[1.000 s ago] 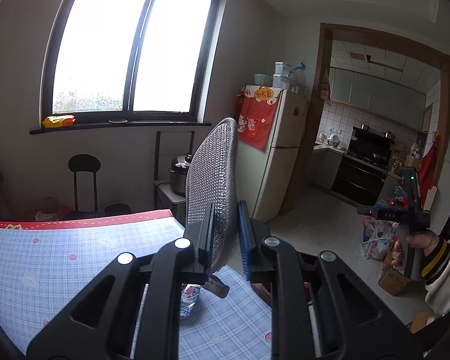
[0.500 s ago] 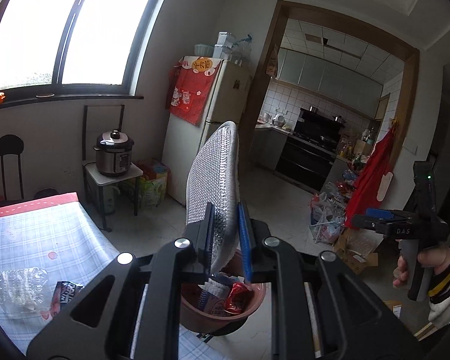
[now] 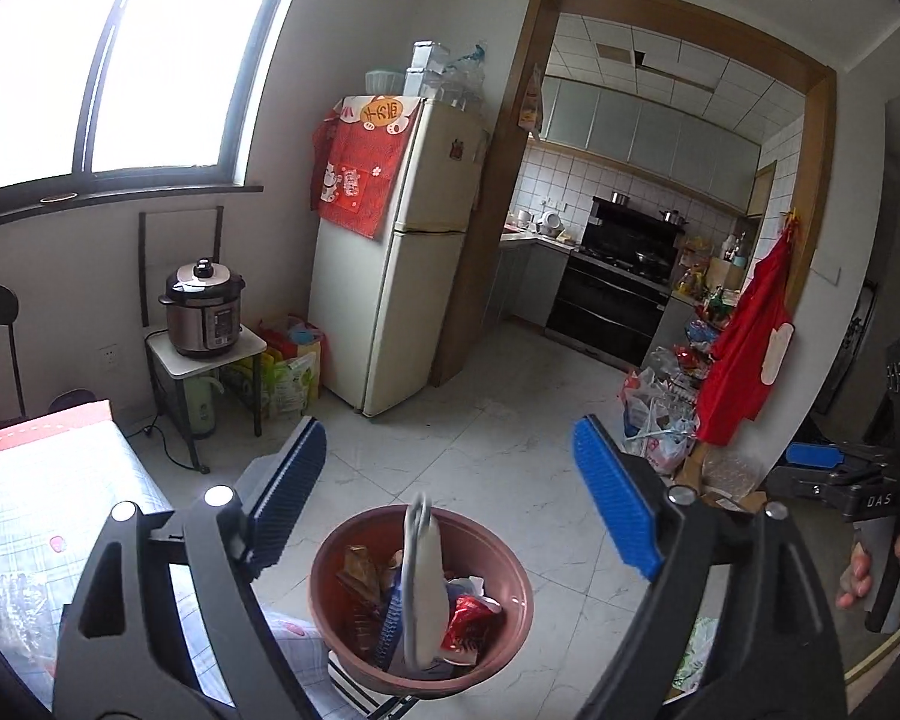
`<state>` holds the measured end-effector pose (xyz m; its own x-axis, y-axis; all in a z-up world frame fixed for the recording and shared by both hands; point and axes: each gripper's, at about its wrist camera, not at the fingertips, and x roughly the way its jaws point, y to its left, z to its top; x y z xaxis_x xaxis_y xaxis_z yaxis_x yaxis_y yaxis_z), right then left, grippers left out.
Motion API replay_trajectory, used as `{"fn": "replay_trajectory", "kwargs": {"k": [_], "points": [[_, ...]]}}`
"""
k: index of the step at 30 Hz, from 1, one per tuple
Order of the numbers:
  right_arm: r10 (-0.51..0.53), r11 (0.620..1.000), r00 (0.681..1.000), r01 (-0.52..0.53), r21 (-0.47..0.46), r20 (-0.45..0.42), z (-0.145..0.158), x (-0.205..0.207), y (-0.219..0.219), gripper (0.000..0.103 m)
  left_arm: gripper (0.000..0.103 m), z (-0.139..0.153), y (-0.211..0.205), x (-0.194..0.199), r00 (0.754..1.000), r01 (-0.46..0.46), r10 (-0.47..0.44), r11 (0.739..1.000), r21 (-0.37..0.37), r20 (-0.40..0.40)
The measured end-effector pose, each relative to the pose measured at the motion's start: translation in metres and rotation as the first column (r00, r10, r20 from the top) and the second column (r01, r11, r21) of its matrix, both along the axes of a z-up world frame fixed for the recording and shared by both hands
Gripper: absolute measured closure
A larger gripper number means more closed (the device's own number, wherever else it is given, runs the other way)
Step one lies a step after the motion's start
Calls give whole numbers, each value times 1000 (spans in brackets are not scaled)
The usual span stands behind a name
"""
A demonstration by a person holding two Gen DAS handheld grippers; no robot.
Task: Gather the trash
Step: 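Carry the grey mesh sponge over the brown bucket and open the left gripper, then move both tools back toward the clear tray and snack wrapper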
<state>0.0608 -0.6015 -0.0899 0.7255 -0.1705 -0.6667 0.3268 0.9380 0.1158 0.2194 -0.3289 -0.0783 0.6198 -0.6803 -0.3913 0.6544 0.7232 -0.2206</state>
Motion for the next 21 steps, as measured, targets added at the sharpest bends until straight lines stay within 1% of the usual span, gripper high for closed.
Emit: {"fn": "replay_trajectory", "kwargs": {"k": [1,5,9,14,18,21], "points": [[6,1000,1000,-6,6,0,-1,2,3,6,12,2,8,0,1000,-10,10,1000,2,4],[43,999,999,-43,18,4,-3,14,16,6,6,10,46,0,997,-71,71,997,5,-6],[81,996,997,-81,24,7,-1,29,34,6,6,18,91,-7,989,-151,151,989,-5,-7],[117,993,993,-117,28,15,3,46,57,6,6,31,144,-18,968,-252,252,968,15,16],[153,988,988,-153,21,25,9,57,78,6,6,42,191,-29,949,-314,315,949,-14,33],[176,984,984,-177,23,28,10,65,95,6,6,50,228,-42,926,-372,373,928,-21,56]]}}
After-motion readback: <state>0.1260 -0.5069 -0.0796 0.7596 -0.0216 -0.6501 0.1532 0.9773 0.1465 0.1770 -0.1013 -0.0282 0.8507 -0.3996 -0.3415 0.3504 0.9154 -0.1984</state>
